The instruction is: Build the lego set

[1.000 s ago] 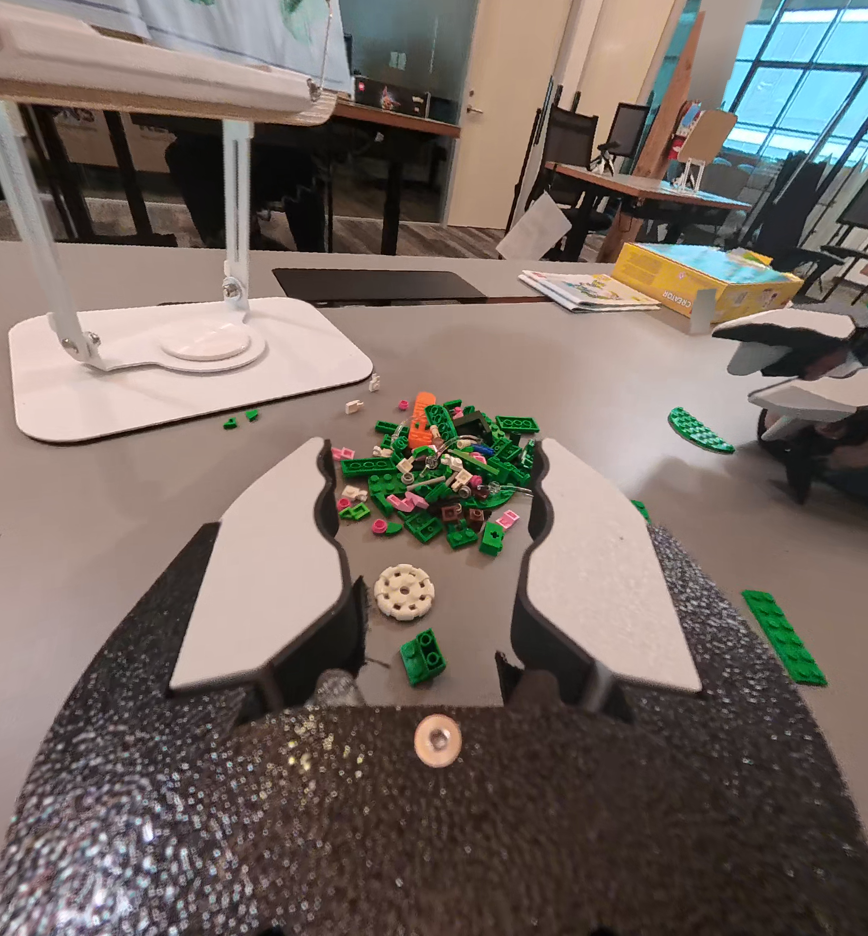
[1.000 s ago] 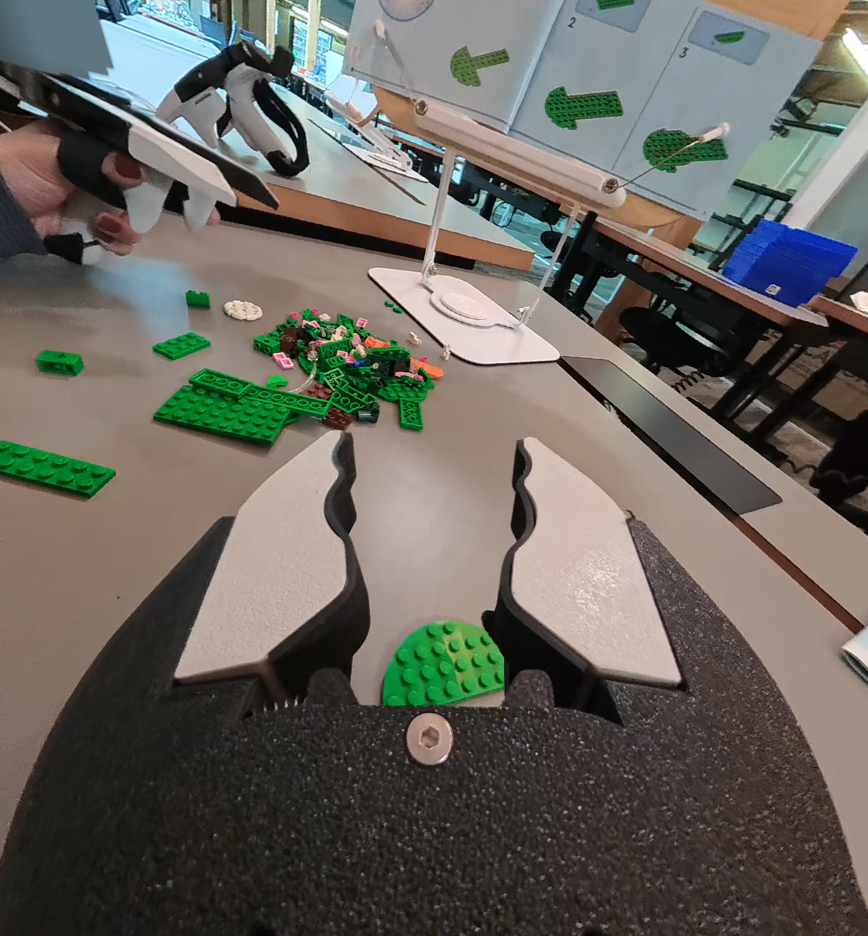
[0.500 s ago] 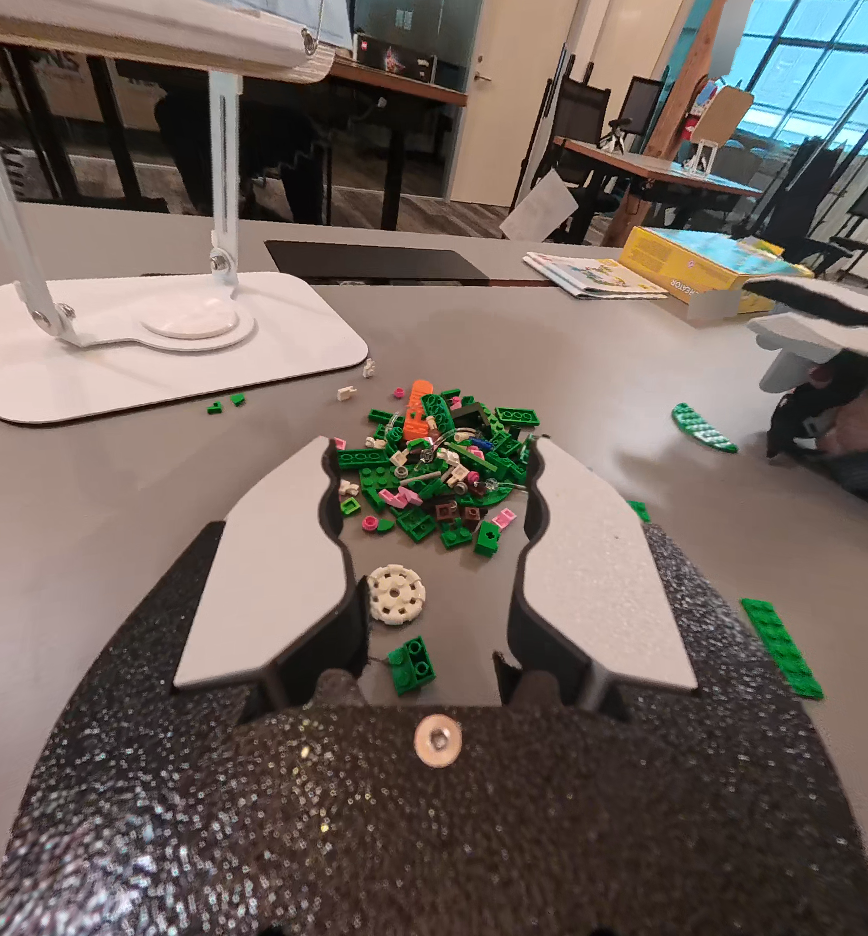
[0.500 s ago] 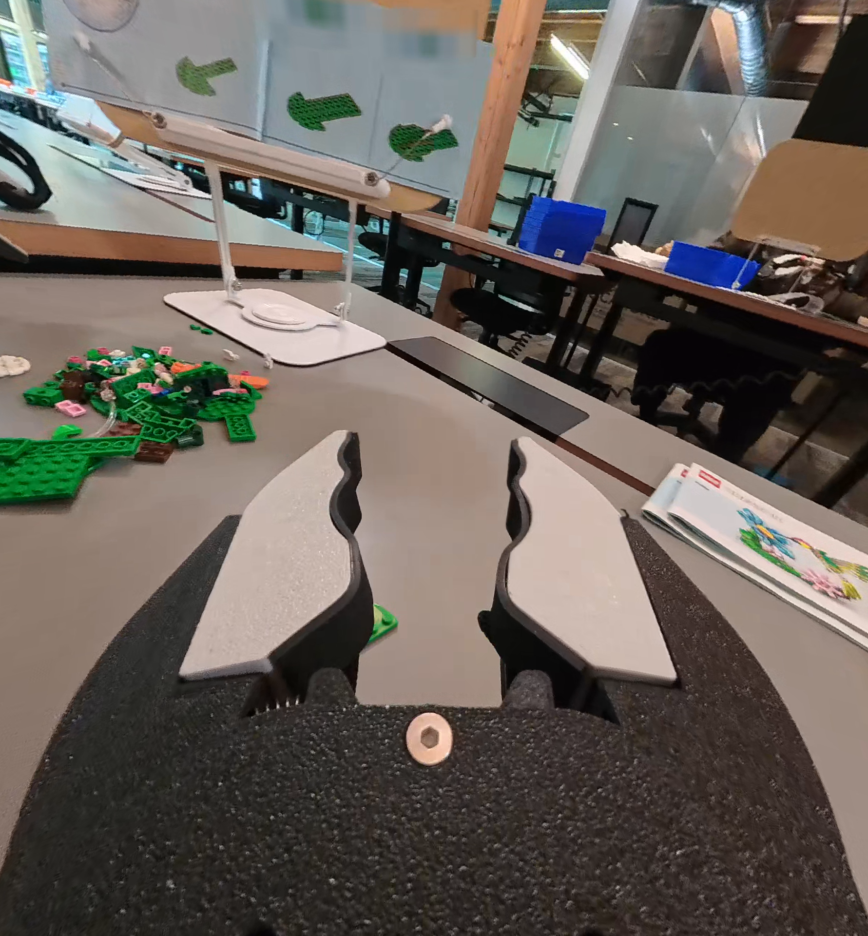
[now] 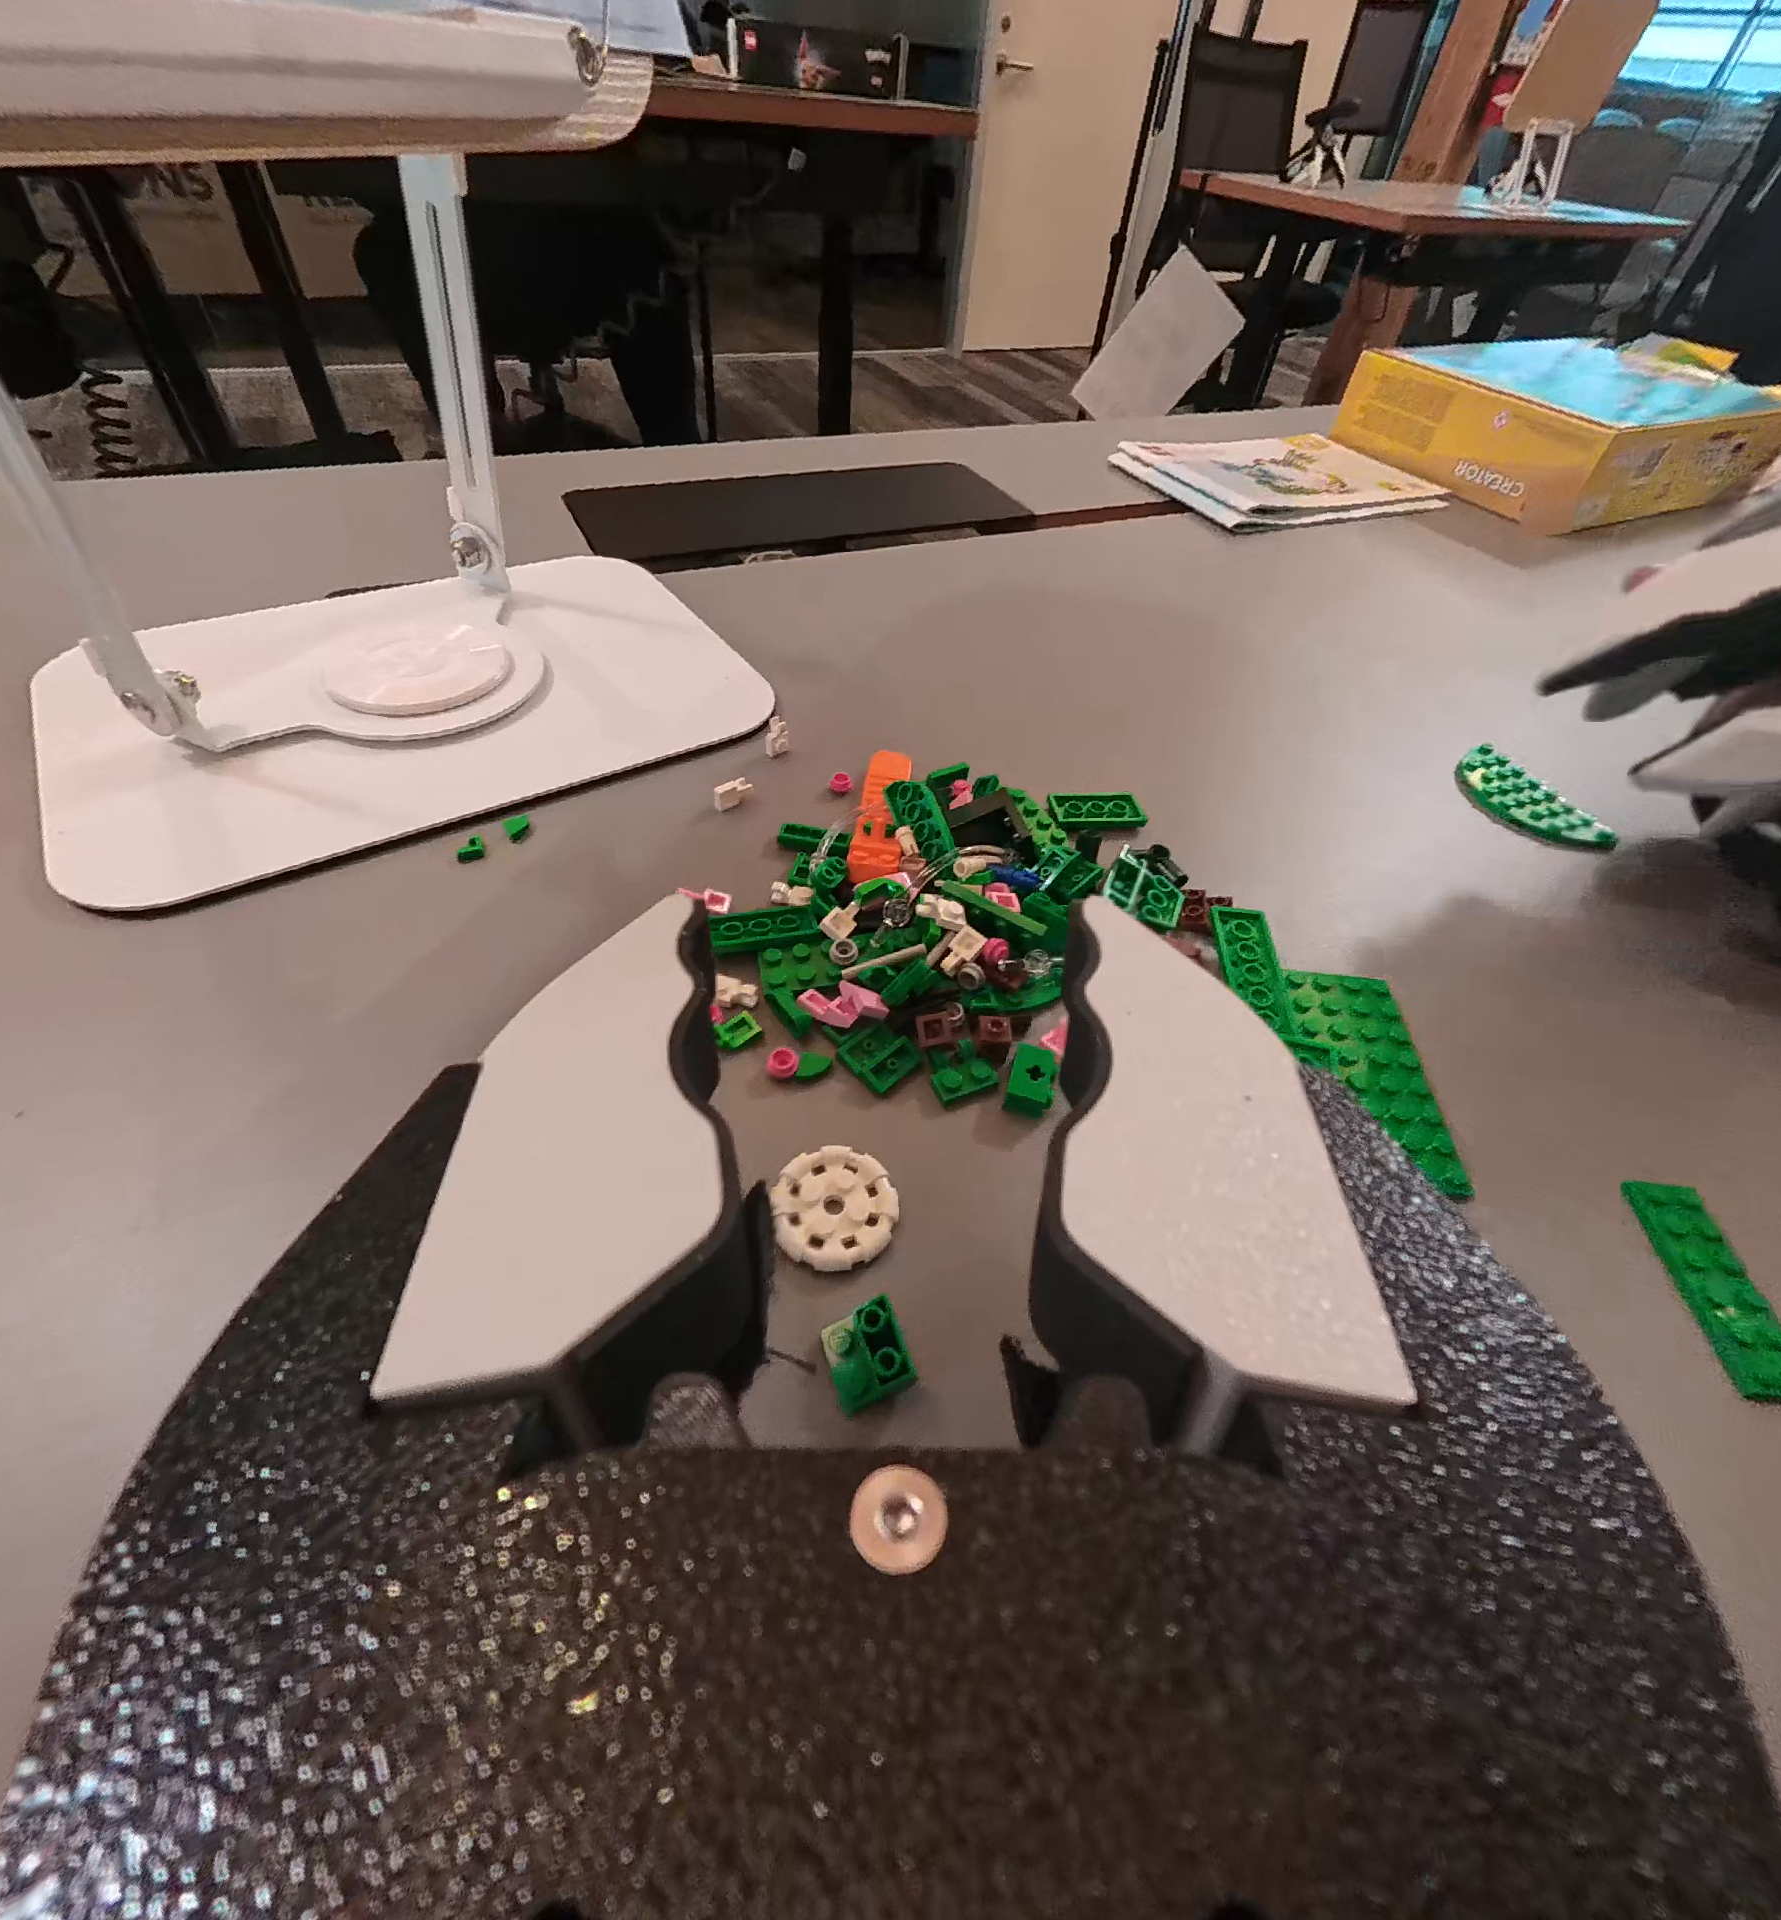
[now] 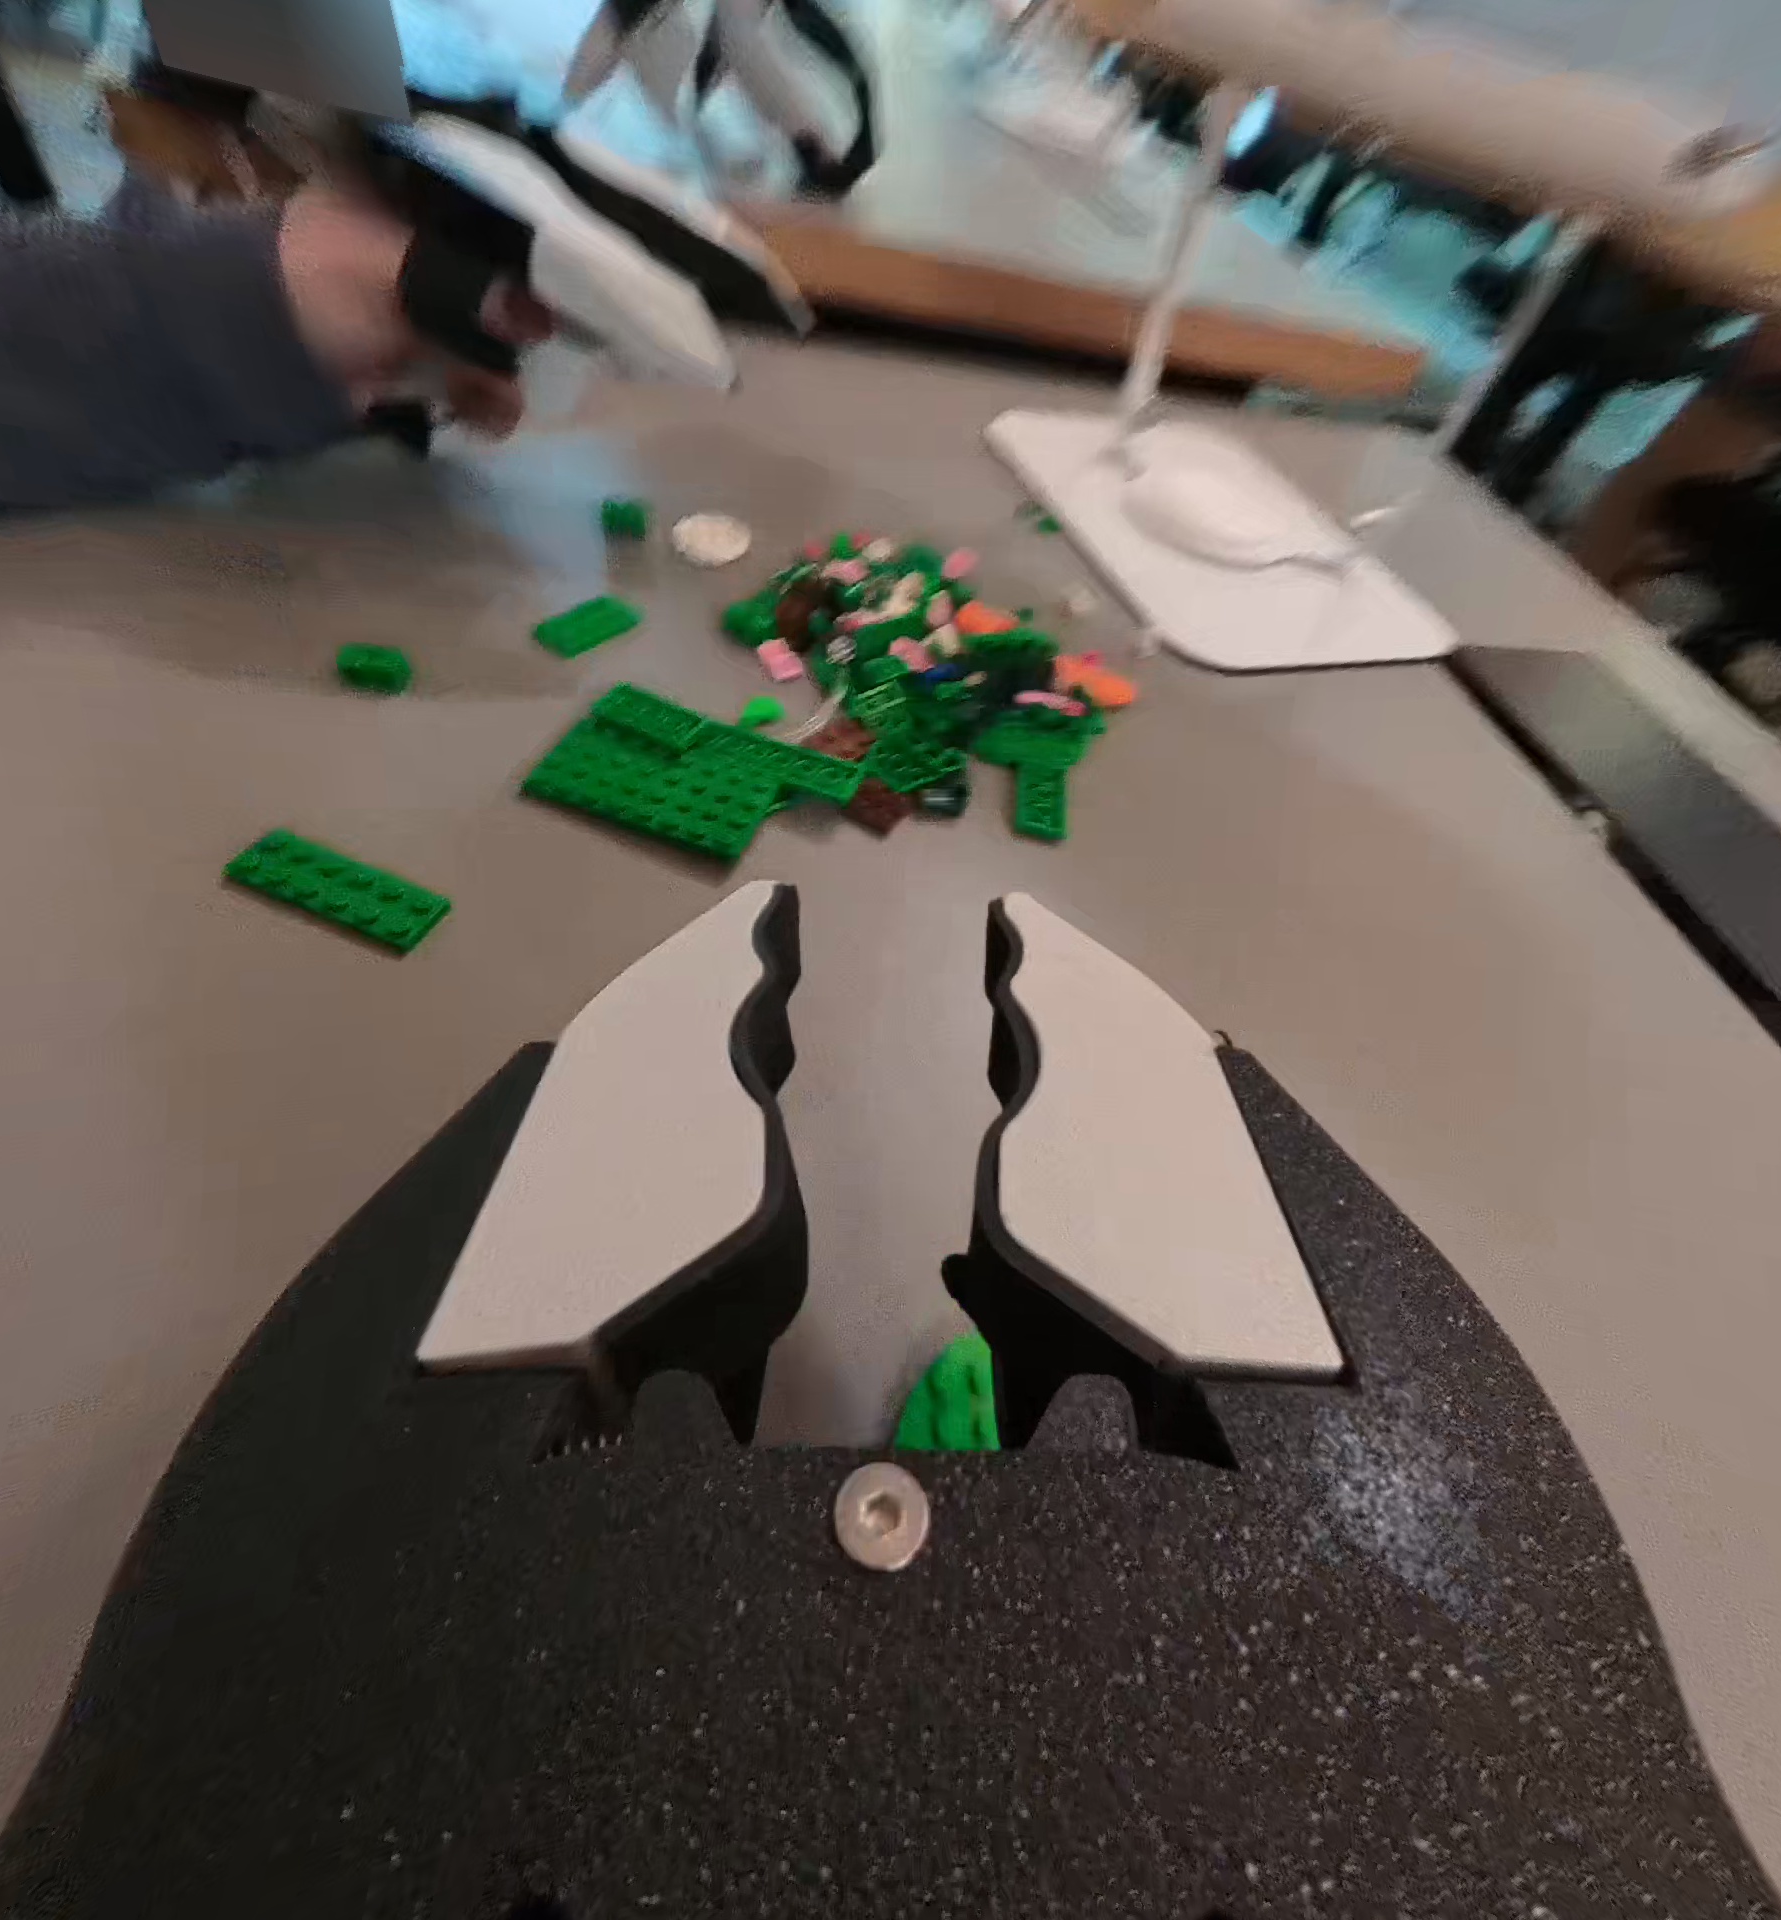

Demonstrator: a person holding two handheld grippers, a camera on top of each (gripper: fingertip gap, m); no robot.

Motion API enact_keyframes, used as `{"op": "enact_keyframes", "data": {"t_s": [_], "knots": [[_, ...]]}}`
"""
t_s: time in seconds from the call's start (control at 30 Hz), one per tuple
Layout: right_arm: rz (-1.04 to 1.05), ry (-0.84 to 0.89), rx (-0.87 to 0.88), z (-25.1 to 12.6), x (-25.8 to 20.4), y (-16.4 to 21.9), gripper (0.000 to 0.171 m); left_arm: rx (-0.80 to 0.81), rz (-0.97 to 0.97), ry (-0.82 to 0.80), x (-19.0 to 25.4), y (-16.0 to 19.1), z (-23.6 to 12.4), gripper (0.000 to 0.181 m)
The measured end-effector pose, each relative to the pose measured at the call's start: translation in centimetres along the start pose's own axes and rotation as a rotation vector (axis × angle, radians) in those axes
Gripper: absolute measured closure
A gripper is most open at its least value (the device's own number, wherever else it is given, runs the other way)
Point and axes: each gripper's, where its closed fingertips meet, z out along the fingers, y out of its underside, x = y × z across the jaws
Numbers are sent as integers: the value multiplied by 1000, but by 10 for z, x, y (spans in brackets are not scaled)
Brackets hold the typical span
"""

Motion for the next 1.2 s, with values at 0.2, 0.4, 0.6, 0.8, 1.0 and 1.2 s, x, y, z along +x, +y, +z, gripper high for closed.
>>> {"op": "enact_keyframes", "data": {"t_s": [0.2,0.4,0.6,0.8,1.0,1.2], "knots": [[-371,-353,-397,59,-20,4,140,-69,96,-42,-2,10,3,120],[-651,-670,-612,93,-35,15,136,-91,123,-55,-5,13,1,121],[-735,-777,-732,103,-32,26,138,-58,86,-41,-6,8,-2,121],[-753,-764,-793,104,-26,26,155,-33,68,-4,-1,5,-3,121],[-679,-579,-670,95,-14,-5,155,107,197,458,86,-13,-15,118],[-548,-427,-600,69,-13,-31,155,73,682,186,102,-14,3,102]]}}
